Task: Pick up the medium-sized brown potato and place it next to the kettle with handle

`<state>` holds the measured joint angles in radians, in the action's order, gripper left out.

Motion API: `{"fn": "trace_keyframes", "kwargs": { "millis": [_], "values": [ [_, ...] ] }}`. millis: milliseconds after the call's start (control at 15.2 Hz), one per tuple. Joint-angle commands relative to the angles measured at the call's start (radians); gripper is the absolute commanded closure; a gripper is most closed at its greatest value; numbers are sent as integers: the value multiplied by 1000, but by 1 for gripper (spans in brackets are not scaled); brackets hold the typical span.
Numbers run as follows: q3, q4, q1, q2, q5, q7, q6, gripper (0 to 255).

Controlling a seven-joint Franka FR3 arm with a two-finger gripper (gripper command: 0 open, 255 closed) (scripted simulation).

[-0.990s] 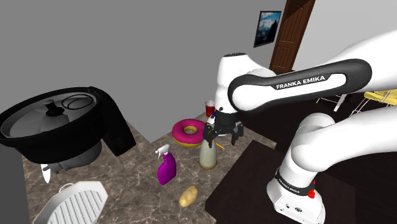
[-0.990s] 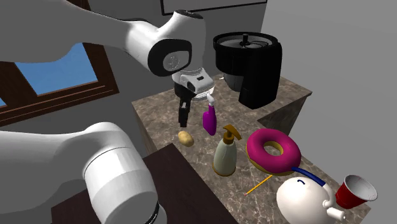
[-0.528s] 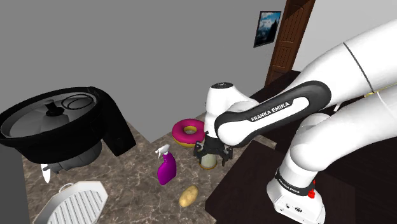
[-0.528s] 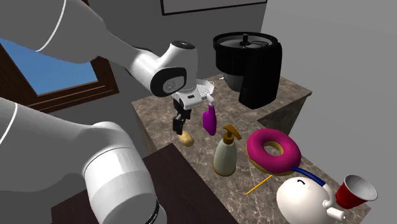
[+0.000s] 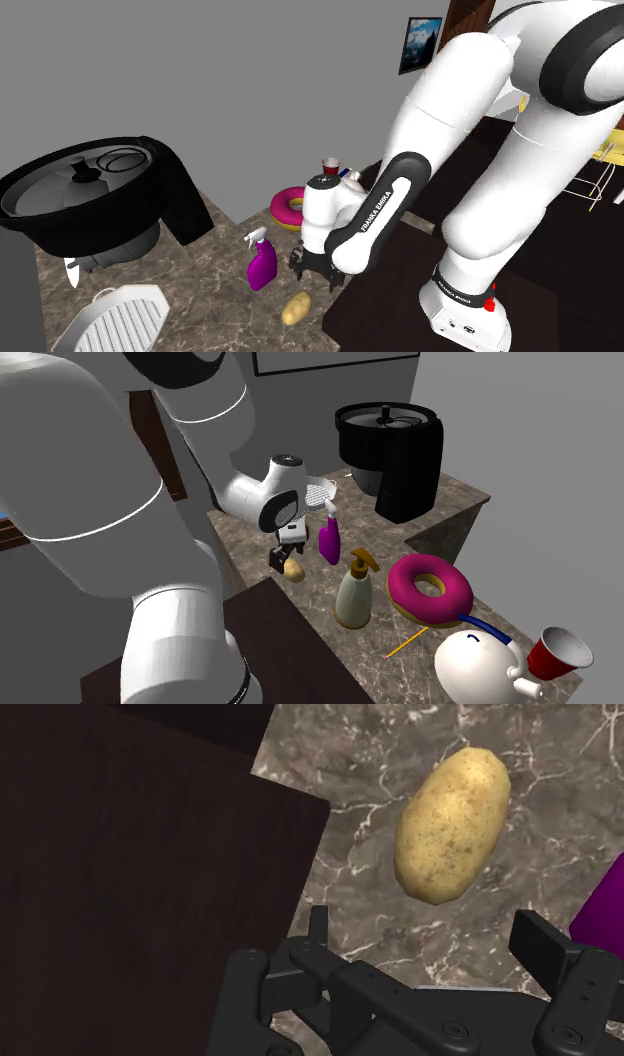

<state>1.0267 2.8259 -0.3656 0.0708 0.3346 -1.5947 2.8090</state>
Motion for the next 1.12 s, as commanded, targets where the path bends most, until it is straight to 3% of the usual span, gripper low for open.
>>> {"fn": "trace_keyframes", "kwargs": {
  "millis": [0, 66, 132, 198, 264, 726, 1056],
  "values": [
    [-91, -44, -18, -184, -560, -481, 78, 0],
    [-189, -83, 31, -267, -805, -698, 82, 0],
    [-336, -117, 165, -315, -897, -806, 97, 0],
    [-466, -148, 290, -356, -945, -883, 115, 0],
    [-526, -168, 347, -382, -974, -929, 125, 0],
    [-732, -230, 525, -501, -1145, -1074, 200, 0],
    [-748, -236, 539, -511, -1156, -1084, 206, 0]
  ]
}}
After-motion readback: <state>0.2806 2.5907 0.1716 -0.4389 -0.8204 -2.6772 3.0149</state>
